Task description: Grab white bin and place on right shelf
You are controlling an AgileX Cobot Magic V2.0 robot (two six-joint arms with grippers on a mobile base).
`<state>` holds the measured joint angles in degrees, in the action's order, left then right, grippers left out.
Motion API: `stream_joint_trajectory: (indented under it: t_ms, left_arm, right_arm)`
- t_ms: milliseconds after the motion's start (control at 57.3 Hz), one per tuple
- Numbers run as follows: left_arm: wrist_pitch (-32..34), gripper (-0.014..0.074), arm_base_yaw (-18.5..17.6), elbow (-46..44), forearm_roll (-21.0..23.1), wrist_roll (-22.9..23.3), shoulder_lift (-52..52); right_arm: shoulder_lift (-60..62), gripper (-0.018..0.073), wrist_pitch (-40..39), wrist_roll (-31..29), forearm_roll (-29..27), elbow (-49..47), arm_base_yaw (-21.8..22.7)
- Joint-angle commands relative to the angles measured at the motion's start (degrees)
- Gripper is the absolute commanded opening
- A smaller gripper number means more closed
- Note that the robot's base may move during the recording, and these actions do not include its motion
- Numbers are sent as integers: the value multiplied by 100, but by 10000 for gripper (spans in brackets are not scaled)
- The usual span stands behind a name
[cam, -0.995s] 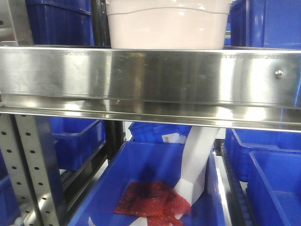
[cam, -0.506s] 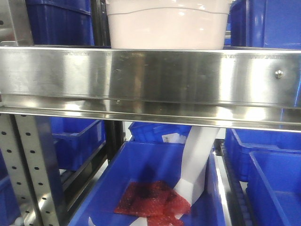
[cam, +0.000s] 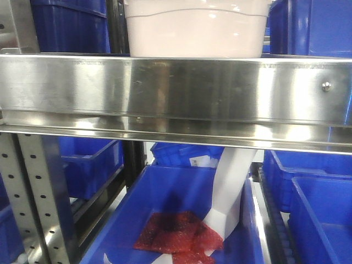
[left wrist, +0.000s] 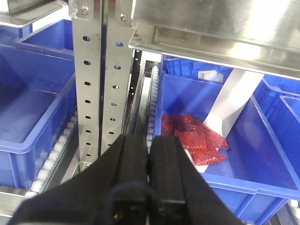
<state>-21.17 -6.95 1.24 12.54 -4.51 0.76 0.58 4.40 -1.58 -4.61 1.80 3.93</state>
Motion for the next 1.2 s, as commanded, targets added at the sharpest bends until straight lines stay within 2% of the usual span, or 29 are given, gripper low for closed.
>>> stream_joint_trajectory:
  t_ms: [0,1048,1187]
  left_arm:
    - [174,-119,-3,85,45,27,53]
    - [174,-119,-3,85,45,27,53]
    - [810,-118,-3,85,-5,27,53]
  right_arm:
    - [120,70,-488,-50,55,-141,18]
    - [120,70,-488,-50,55,-141,18]
    - [120,70,-488,-50,55,-141,18]
